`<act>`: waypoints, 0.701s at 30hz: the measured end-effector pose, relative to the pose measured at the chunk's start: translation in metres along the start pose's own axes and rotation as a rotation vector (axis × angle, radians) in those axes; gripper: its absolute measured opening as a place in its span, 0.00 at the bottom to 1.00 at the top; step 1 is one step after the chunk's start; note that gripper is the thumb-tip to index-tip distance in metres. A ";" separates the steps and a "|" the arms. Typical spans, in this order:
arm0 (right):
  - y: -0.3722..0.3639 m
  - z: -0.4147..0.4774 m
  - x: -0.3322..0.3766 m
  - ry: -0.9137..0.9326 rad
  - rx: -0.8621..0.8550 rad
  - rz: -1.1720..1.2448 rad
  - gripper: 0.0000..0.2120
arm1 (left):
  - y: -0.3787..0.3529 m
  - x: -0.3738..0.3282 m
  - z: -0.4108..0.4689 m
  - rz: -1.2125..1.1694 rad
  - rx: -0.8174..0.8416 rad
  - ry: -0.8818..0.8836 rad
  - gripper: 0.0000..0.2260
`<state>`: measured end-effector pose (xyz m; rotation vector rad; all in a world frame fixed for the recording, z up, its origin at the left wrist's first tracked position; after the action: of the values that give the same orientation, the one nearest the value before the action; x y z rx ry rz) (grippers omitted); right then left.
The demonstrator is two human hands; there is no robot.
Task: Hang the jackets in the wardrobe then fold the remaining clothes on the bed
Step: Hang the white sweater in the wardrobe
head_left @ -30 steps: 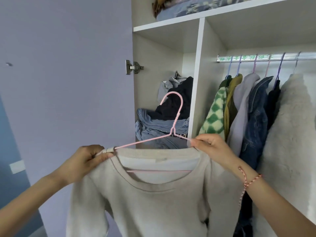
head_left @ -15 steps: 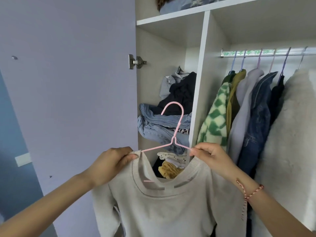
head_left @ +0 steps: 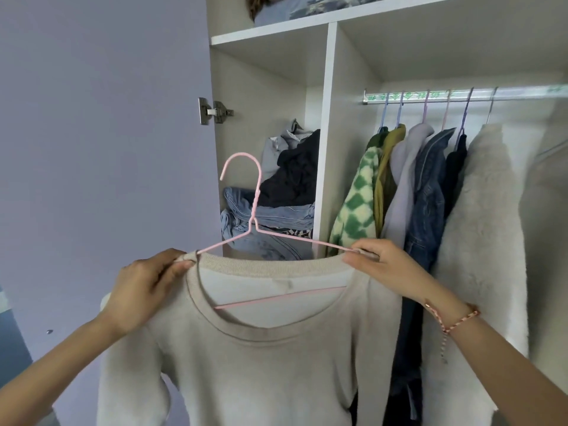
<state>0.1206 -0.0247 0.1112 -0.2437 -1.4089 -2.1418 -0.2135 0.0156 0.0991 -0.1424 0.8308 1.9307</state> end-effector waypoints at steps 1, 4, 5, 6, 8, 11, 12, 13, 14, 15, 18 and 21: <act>-0.001 0.002 0.006 0.016 0.008 -0.030 0.11 | -0.002 -0.003 0.000 -0.017 0.007 0.000 0.09; -0.011 0.014 0.043 0.128 0.034 -0.050 0.11 | -0.021 -0.019 0.003 -0.052 0.063 -0.039 0.15; -0.019 0.018 0.057 0.152 0.069 -0.013 0.10 | -0.030 -0.026 0.003 -0.051 0.093 -0.067 0.18; -0.026 0.021 0.068 0.162 0.100 0.025 0.11 | -0.040 -0.031 0.003 -0.044 0.128 -0.093 0.22; -0.034 0.027 0.078 0.149 0.131 0.098 0.13 | -0.051 -0.035 0.003 -0.026 0.191 -0.127 0.24; -0.030 0.029 0.064 0.033 0.096 0.244 0.14 | -0.046 -0.026 0.005 -0.012 0.211 -0.120 0.23; -0.025 0.028 0.056 -0.020 0.062 0.282 0.15 | -0.043 -0.019 0.005 -0.008 0.211 -0.118 0.24; -0.020 0.027 0.050 -0.061 0.031 0.305 0.15 | -0.040 -0.012 0.006 -0.006 0.216 -0.089 0.25; -0.017 0.026 0.045 -0.090 0.012 0.317 0.15 | -0.040 -0.004 0.006 -0.026 0.224 -0.049 0.27; -0.015 0.025 0.042 -0.110 0.005 0.326 0.15 | -0.041 0.003 0.007 -0.059 0.239 -0.005 0.28; -0.015 0.022 0.034 -0.152 -0.003 0.325 0.14 | -0.058 0.016 0.005 -0.136 0.289 0.043 0.29; -0.009 0.017 0.025 -0.178 -0.033 0.305 0.14 | -0.074 0.024 0.004 -0.191 0.297 0.073 0.23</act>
<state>0.0925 -0.0157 0.1221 -0.6337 -1.3348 -1.9303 -0.1635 0.0560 0.0555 -0.1089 1.1010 1.6127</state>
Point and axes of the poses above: each hand's wrist, its own z-axis towards the middle knuckle, its own y-axis out of the back of the hand, x = y × z, the point moved 9 cm from there along z, towards the middle knuckle, and after that the axes turned 14 degrees about -z, right-handed, at the moved point
